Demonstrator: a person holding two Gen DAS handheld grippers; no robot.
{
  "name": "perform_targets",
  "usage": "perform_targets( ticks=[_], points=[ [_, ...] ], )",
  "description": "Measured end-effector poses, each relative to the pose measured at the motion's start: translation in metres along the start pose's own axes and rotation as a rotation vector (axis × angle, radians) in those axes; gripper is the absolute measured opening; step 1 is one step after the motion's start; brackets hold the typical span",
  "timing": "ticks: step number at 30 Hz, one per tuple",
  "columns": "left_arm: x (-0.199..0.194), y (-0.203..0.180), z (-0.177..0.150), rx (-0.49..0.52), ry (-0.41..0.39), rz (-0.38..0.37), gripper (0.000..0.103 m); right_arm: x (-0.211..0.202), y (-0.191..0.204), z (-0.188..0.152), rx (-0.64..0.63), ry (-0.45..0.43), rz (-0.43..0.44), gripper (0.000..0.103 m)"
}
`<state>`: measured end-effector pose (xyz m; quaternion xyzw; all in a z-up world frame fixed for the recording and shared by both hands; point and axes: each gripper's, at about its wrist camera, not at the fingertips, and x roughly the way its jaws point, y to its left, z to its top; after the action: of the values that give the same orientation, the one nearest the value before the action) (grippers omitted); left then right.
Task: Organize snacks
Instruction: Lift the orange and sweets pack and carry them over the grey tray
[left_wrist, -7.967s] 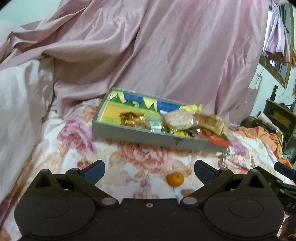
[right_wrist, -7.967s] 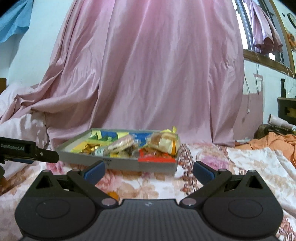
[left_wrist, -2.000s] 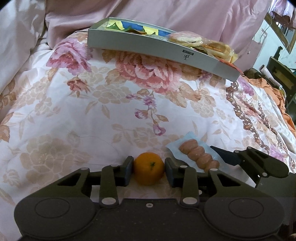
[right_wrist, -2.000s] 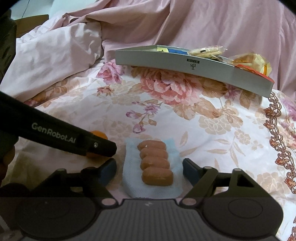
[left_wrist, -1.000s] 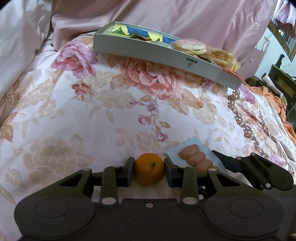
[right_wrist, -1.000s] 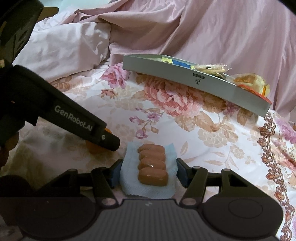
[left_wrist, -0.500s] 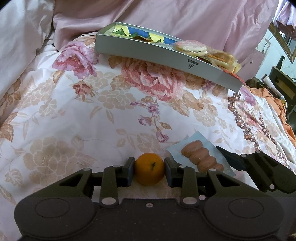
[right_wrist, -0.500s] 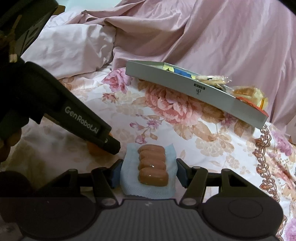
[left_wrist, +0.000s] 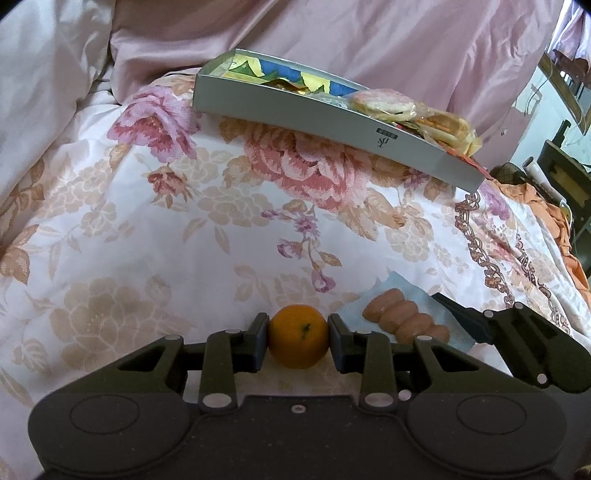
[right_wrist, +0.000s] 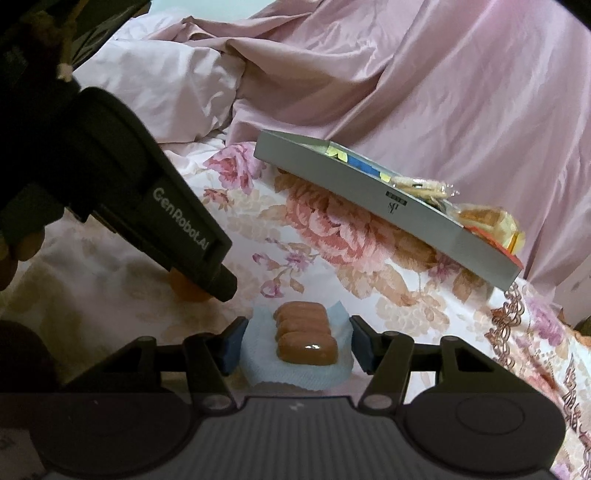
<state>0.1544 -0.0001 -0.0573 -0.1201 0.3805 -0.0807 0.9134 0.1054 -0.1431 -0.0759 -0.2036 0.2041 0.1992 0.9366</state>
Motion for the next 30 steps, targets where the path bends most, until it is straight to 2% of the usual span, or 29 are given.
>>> perform_targets(
  ticks=[3,11,20,30],
  points=[
    [-0.001,0.0,0.0,-0.003,-0.007,0.001,0.036,-0.001,-0.005,0.001,0.019,-0.009,-0.01,0.062],
    [-0.006,0.0,0.005,-0.008,-0.033,-0.003,0.036,-0.007,0.005,0.003,-0.089,-0.077,-0.053,0.062],
    [-0.014,-0.002,0.018,-0.004,-0.081,-0.001,0.036,-0.014,0.005,0.008,-0.128,-0.143,-0.097,0.062],
    [-0.022,0.001,0.062,-0.003,-0.192,0.0,0.036,-0.014,-0.006,0.027,-0.133,-0.21,-0.133,0.062]
  ],
)
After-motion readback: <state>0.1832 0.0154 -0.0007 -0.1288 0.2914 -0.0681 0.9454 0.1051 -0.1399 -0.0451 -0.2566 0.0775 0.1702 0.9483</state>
